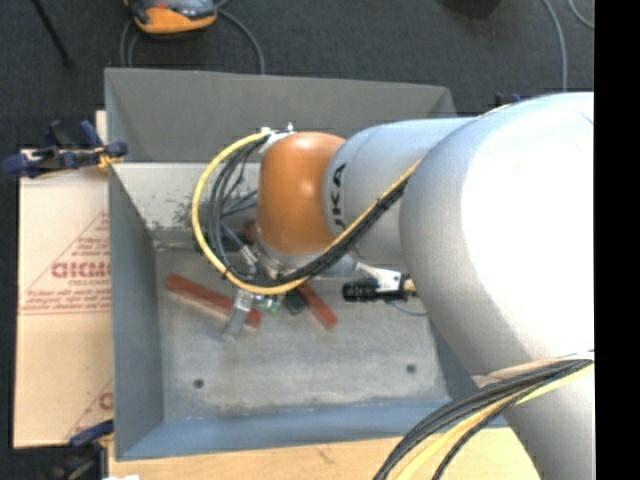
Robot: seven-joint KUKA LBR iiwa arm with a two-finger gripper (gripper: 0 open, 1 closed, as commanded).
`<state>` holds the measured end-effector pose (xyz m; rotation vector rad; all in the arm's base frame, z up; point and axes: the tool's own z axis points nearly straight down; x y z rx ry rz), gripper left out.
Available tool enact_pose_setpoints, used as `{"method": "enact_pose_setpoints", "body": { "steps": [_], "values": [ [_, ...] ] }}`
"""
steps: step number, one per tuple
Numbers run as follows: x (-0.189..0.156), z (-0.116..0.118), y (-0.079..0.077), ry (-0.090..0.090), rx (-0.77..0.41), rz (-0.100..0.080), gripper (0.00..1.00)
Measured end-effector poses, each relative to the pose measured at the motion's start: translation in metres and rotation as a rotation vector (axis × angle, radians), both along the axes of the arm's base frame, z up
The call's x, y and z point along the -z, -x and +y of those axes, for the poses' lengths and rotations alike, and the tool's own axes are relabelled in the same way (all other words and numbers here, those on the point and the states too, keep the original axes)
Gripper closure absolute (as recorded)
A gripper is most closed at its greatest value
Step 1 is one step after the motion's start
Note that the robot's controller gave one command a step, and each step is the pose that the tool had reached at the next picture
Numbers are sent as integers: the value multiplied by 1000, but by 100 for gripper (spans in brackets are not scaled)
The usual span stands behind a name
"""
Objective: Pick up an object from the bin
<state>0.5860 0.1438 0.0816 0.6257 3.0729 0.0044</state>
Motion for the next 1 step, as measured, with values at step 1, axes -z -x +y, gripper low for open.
{"method": "enact_pose_setpoints", "body": {
  "steps": [1],
  "values": [
    [11,28,15,1,68,3,100]
  ]
}}
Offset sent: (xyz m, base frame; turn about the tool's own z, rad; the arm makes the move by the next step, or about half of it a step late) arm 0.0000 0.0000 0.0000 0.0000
